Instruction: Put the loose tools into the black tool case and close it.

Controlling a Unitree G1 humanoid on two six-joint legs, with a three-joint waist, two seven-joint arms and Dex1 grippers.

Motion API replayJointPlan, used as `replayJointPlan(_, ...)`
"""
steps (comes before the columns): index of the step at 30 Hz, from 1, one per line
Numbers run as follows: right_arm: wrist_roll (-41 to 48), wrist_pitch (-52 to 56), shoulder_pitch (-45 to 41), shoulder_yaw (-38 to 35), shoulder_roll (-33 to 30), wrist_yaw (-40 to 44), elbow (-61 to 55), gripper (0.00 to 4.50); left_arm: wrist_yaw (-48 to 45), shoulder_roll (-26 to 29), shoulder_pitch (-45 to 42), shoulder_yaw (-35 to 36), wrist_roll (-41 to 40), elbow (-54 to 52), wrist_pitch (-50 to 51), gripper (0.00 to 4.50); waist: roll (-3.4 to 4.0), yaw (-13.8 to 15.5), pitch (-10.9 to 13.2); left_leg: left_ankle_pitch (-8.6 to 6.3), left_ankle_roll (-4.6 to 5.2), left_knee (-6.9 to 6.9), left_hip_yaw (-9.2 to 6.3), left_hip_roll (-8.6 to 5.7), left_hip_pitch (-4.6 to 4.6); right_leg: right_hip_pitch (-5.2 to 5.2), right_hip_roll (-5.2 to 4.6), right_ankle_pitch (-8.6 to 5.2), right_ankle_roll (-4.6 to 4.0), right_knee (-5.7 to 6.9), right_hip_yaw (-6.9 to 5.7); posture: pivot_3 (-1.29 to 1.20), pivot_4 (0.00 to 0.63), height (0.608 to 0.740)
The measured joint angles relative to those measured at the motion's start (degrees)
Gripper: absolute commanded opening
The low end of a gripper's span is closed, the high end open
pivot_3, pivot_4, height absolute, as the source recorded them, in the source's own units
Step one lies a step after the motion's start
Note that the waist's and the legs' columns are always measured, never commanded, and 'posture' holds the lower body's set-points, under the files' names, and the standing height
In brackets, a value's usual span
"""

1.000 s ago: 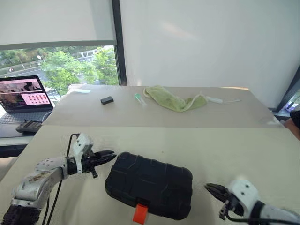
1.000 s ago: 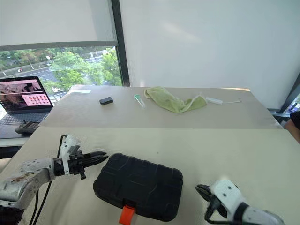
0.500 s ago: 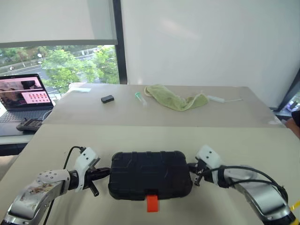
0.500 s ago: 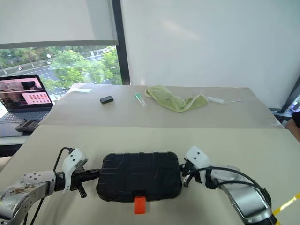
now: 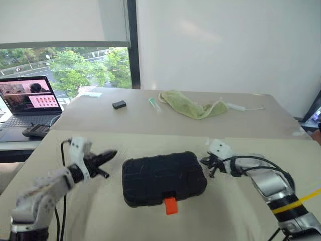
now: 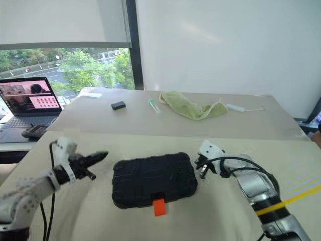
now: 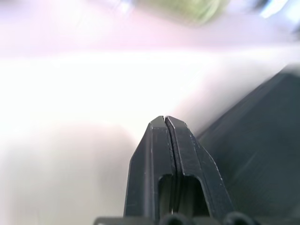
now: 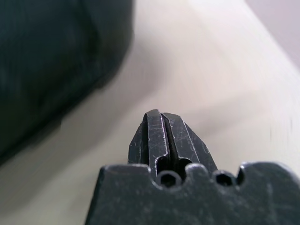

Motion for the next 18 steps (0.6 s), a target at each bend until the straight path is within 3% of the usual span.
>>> replayJointPlan(4,7.3,7.2,9.4,-8.8,-0.1,-0.1,-15.0,0.0,-7.7,1.9,-5.4,-9.1,-1.0,0.3,0.9,0.07,0.18,-0.8,-0.1,-0.07,0.11,-0.06,0.1,0.0,0.07,0.14,0.12,0.04,0.1,-0.04,0.2,0.0,0.15,0.74)
replayJointPlan(8,19.4,16.1,21.8,-16.4,4.7,-2.6,-33.9,0.0,-19.5,3.9,-9.2,-23.0,7.2,7.6,-6.8,0.07,0.17,-1.0,-0.1,-0.3,0.5,-0.1,0.11,0.02,0.21,0.13,0.29,-0.05,0.12,-0.14,0.27,0.0,0.15,0.74)
replayJointPlan(11,22.8,19.6,24.7,-13.8,7.0,-6.0,-40.5,0.0,-23.7,3.2,-11.4,-26.8,11.1,12.6,-11.7,0.07,0.14,-1.2,-0.1,-0.28,0.49,-0.07,0.11,0.01,0.28,0.15,0.28,-0.05,0.09,-0.07,0.31,0.0,0.15,0.74)
replayJointPlan(18,22.1,23.4,23.4,-5.2,4.7,-12.3,-41.1,0.0,-23.0,-0.5,-15.6,-24.5,11.0,16.8,-11.8,0.07,0.12,-0.8,-0.1,-0.28,0.61,0.28,0.1,-0.01,0.19,0.17,0.25,-0.01,0.16,-0.05,0.33,0.0,0.15,0.74)
